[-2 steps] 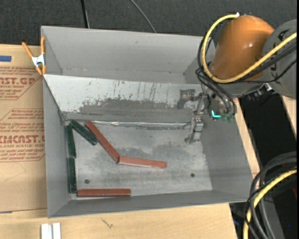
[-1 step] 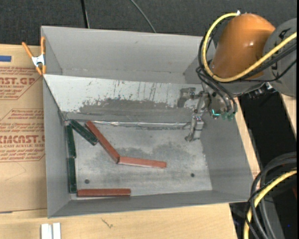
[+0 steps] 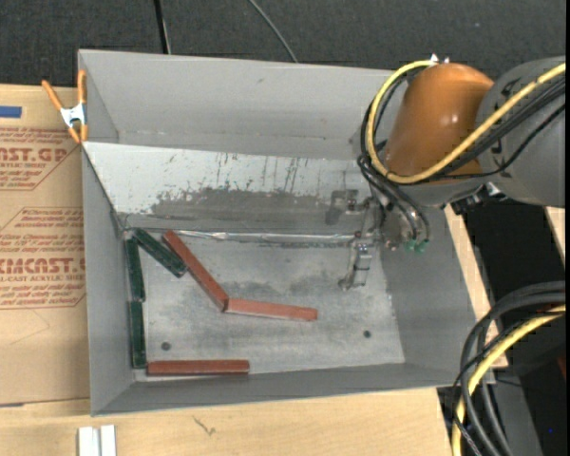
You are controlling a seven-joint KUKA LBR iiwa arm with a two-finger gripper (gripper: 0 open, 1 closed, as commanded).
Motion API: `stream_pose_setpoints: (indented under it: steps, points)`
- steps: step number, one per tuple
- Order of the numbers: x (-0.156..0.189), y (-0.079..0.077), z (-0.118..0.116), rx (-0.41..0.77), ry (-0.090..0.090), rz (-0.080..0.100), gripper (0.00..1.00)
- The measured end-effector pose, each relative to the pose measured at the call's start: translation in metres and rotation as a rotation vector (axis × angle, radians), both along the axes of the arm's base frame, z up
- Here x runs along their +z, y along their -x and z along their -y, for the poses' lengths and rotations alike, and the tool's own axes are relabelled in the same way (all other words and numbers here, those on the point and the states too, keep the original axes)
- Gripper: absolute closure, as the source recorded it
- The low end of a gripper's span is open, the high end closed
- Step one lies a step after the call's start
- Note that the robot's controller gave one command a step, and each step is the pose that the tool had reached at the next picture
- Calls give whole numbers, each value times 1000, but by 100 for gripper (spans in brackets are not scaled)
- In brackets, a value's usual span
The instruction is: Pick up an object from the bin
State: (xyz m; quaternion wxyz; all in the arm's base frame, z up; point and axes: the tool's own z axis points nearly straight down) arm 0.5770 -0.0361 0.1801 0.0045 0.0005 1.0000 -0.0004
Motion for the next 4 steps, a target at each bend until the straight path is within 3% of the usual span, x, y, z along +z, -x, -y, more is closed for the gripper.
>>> stream_pose_setpoints:
  steps: [1, 2, 3, 4]
  points:
    - [-68, 7, -14, 74, 0, -3, 0]
    - [-110, 35, -45, 304, 0, -8, 100]
    - [-110, 35, -45, 304, 0, -8, 100]
    - [-84, 29, -35, 372, -2, -15, 100]
